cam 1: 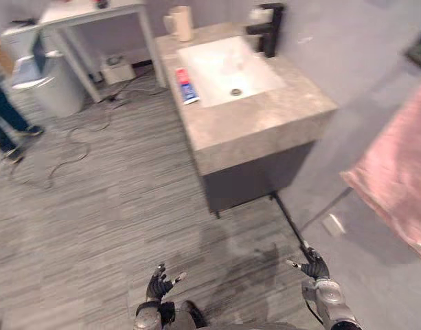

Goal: Organize washtable

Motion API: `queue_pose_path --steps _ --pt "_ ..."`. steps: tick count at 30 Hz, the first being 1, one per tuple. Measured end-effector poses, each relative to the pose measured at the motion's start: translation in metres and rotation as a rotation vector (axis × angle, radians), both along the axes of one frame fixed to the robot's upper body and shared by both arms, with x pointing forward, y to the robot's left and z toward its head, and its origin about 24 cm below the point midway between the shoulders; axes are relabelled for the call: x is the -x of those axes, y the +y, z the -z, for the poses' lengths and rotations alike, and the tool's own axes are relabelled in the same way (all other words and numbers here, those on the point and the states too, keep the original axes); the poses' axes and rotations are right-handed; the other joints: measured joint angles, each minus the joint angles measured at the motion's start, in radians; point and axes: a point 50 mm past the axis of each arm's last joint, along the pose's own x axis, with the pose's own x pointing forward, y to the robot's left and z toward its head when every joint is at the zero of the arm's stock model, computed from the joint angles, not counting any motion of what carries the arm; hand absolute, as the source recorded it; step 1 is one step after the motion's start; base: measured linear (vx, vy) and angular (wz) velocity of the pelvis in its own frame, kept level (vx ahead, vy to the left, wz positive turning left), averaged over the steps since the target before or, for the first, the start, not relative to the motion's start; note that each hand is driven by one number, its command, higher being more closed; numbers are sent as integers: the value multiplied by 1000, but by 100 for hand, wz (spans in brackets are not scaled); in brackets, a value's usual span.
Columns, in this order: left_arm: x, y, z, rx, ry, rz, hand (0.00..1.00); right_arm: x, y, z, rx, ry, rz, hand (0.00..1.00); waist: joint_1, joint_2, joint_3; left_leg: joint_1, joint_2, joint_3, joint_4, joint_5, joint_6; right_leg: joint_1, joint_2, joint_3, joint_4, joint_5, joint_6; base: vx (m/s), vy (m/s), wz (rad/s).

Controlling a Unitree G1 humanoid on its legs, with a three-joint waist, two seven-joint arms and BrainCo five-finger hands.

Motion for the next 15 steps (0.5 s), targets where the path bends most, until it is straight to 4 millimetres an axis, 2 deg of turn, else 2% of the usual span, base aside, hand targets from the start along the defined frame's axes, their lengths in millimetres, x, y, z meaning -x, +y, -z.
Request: queue_pose_path --steps 1,2,3,4,5,6,7,8,9,10,11,12,13,15 --pt "1 5 0 -13 5 -1 0 3 9 4 -27 16 -3 0 10 -20 6 -7 -21 -18 27 -18 24 15 -23 -22 0 12 13 42 217 69" --pt "4 8 1 -23 14 1 0 6 20 9 -54 39 -14 0 22 -34 6 -40 -19 -36 116 -67 49 30 -38 -29 0 23 12 65 252 59" --pt "4 12 0 -33 14 -2 0 4 26 10 -66 40 -29 0 34 -32 7 -73 -1 -47 204 -115 67 40 -39 -27 -6 28 5 60 231 41" --pt "6 18 0 -44 19 -18 0 0 30 9 -68 34 -50 0 39 -28 9 -103 13 -56 285 -157 84 51 -41 -26 -11 30 6 55 268 22" --pt "7 21 1 -55 24 -25 0 -4 30 7 -68 21 -58 0 51 -11 20 -123 30 -73 366 -206 93 67 -43 -26 -6 41 24 15 272 18" --pt "9 22 2 -60 31 -25 0 -4 29 7 -68 23 -61 0 63 6 20 -139 32 -97 405 -250 93 71 -51 -12 12 39 29 -13 230 15" --pt "11 22 3 -60 37 -26 0 -4 28 7 -67 25 -62 0 64 14 21 -143 29 -108 419 -277 91 69 -59 8 30 35 31 -50 262 26" --pt "16 22 4 -61 50 -23 0 -3 28 7 -70 28 -63 0 70 16 24 -159 -5 -144 442 -312 96 54 -88 98 83 -3 -6 -53 239 39" --pt "16 21 4 -62 54 -15 0 -2 28 8 -71 29 -59 0 68 10 27 -165 -24 -164 443 -322 102 27 -102 171 124 -41 -61 -79 267 98" --pt "15 20 4 -62 48 -7 0 8 26 12 -76 58 -47 0 51 -2 31 -184 -85 -229 436 -323 112 -17 -95 381 183 -158 -91 -49 186 167" --pt "13 21 3 -66 45 -5 0 19 26 16 -88 86 -32 0 33 -20 45 -185 -156 -309 417 -317 136 -51 -46 577 230 -243 -72 -25 130 184" --pt "14 23 3 -70 47 -7 0 23 27 17 -93 97 -27 0 29 -29 51 -182 -185 -342 409 -316 137 -71 -29 642 261 -266 -54 28 86 181" --pt "15 28 3 -81 52 -15 0 29 30 20 -113 111 -11 0 28 -47 62 -177 -222 -386 405 -316 137 -121 -1 691 328 -291 -16 53 58 145" --pt "18 34 3 -95 60 -26 0 33 32 22 -126 118 0 0 32 -55 73 -162 -247 -441 402 -316 137 -177 14 670 391 -313 5 93 26 124"
